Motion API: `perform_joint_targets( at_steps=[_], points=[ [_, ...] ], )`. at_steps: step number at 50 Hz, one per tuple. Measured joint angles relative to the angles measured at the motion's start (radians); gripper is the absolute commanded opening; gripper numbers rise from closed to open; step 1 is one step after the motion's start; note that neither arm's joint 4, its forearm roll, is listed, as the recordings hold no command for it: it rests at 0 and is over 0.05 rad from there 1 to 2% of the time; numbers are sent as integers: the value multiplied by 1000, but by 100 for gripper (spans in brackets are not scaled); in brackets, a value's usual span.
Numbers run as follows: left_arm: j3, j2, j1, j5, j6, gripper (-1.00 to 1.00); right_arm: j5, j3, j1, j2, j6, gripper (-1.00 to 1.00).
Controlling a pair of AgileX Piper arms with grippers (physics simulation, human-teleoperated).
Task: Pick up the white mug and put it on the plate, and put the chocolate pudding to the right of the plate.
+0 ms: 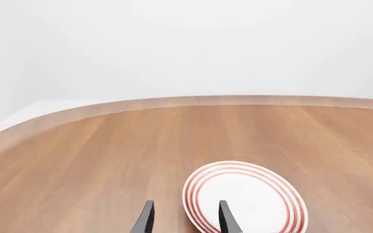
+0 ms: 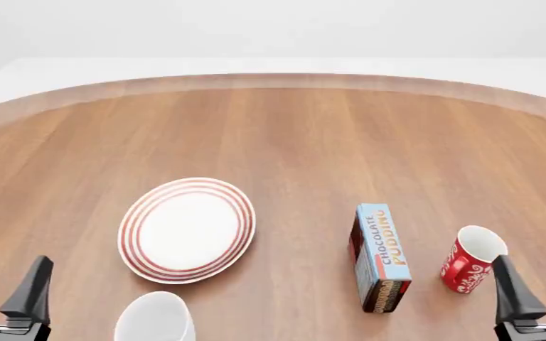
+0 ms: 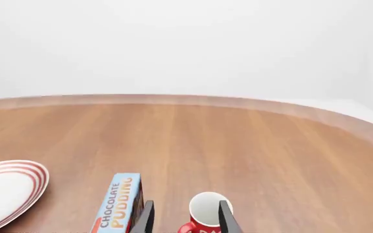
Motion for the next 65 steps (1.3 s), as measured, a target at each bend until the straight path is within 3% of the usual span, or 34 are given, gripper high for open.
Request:
perform_joint_targets(
  at_steps=[14, 43, 65],
  points=[
    [0, 0, 0, 0, 0, 100, -25, -5, 18, 47, -25, 100],
    [0, 0, 0, 0, 0, 100, 38, -108, 142, 111, -70, 100],
    [0, 0, 0, 0, 0, 100, 157, -274, 291, 242, -154, 100]
  ],
)
